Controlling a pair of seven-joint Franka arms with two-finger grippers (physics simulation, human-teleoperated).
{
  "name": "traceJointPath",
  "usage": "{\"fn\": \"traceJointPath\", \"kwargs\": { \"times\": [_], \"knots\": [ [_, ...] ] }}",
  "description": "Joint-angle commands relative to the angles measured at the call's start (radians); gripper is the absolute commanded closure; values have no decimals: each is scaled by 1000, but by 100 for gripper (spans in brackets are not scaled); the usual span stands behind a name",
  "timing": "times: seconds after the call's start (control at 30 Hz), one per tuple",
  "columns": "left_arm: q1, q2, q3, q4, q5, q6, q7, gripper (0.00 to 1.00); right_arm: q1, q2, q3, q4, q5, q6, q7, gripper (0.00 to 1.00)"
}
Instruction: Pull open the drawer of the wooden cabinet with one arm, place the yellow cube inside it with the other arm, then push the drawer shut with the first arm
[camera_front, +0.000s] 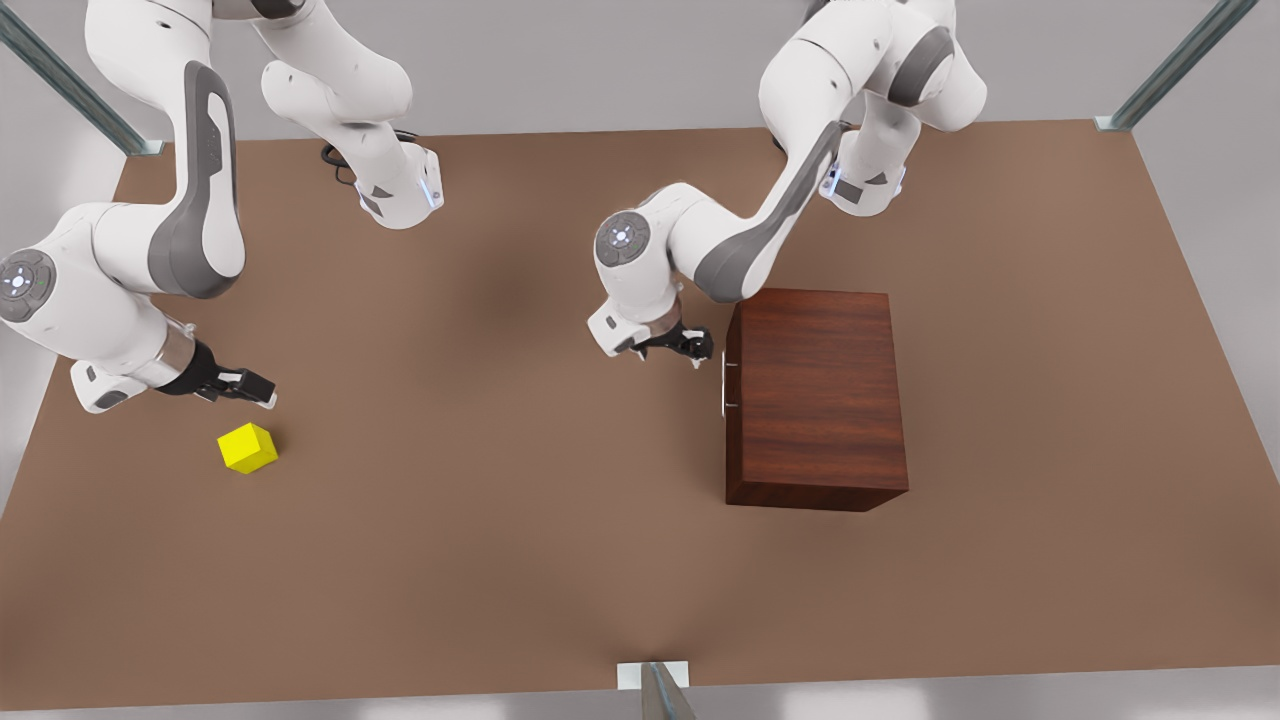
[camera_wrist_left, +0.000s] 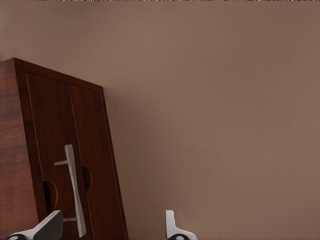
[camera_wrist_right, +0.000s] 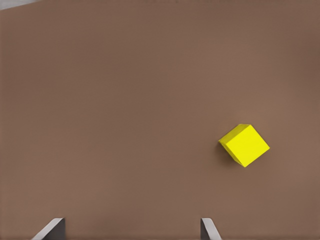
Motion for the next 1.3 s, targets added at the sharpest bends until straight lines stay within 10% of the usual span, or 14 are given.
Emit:
{"fn": "traceJointPath", "kwargs": {
  "times": [0.0, 1.27],
  "knots": [
    [-2, 1, 0, -11, 107, 30, -496, 0, 0, -1, 0, 1, 1, 1, 7, 0],
    [4, 119, -6, -101, 190, 138, -495, 0, 2, 14, 0, 12, 1, -1, 10, 0]
  ]
}}
